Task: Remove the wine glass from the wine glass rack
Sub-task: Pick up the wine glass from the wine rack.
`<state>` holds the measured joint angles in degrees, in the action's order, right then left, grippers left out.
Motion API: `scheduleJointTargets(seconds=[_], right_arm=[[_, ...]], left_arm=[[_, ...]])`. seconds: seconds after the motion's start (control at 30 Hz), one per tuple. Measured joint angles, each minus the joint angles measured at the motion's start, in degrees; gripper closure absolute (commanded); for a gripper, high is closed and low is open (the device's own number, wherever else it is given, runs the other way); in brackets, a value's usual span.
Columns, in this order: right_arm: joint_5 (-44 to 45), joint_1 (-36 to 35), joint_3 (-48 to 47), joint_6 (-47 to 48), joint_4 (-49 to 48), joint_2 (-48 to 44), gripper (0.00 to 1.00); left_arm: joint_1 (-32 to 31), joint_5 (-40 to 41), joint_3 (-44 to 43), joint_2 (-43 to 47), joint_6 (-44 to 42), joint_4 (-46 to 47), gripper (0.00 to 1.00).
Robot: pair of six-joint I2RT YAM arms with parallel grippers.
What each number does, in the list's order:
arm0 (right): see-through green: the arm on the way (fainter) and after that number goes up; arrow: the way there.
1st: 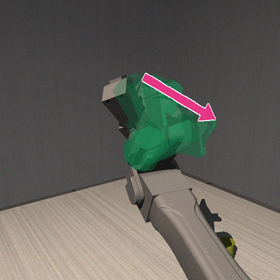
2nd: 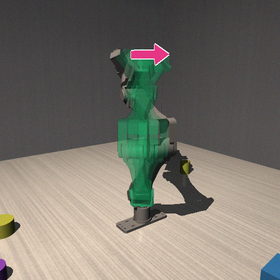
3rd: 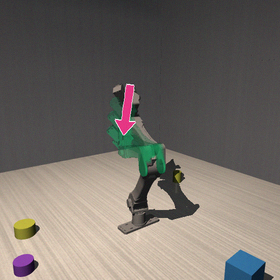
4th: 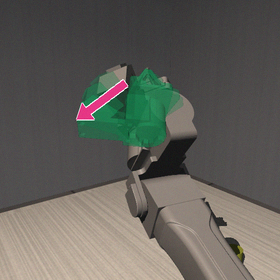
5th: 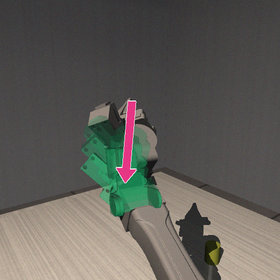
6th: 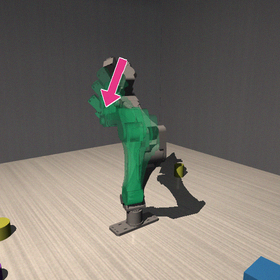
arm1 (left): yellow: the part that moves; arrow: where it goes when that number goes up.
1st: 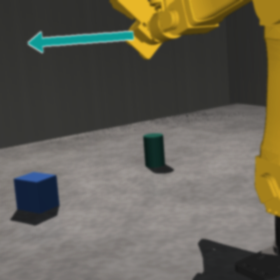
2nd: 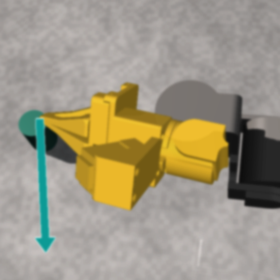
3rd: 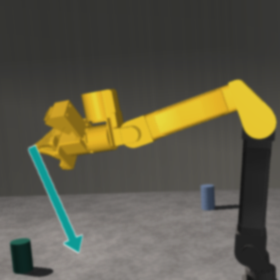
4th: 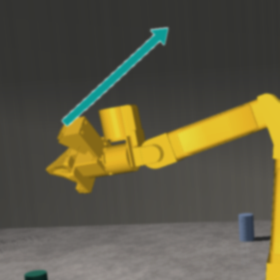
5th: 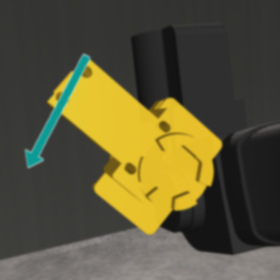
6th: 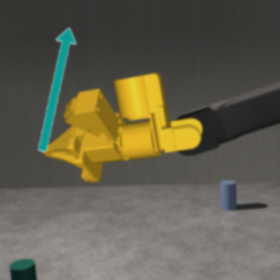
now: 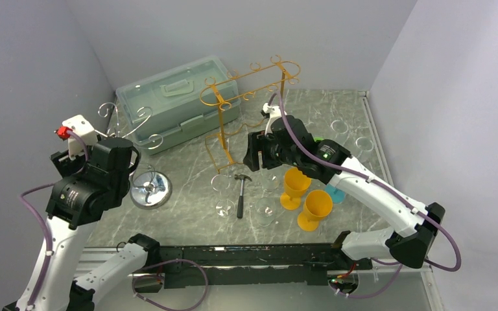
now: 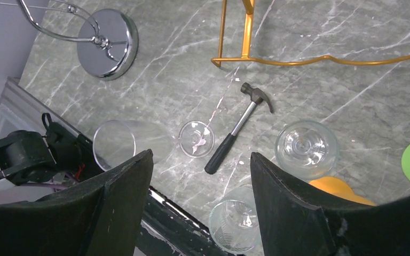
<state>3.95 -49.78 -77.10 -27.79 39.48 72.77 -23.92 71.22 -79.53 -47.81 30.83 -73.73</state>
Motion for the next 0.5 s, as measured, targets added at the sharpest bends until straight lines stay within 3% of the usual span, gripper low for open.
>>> scheduleJointTargets(seconds=[0.5], right_arm=[[0.0,-0.2,-1.1,0.2,-0.1,1.9,0.31]], left_arm=[[0.0,3.9,5.2,1.2,-4.2,6.3,0.52]])
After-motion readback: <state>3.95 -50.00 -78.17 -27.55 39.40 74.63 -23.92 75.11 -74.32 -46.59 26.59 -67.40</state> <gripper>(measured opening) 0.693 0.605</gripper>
